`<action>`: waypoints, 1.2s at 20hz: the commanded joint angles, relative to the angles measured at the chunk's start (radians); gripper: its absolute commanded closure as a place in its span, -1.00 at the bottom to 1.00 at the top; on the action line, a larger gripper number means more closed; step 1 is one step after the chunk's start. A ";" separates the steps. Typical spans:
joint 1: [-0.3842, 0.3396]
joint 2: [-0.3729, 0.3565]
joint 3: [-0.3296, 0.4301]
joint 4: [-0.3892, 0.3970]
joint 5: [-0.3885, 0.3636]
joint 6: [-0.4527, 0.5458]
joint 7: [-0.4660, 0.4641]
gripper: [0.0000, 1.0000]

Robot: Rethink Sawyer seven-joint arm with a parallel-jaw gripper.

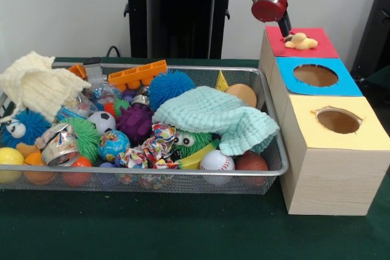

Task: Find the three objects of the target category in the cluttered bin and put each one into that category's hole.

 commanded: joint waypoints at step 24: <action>0.087 0.082 -0.086 -0.041 -0.089 -0.177 0.117 1.00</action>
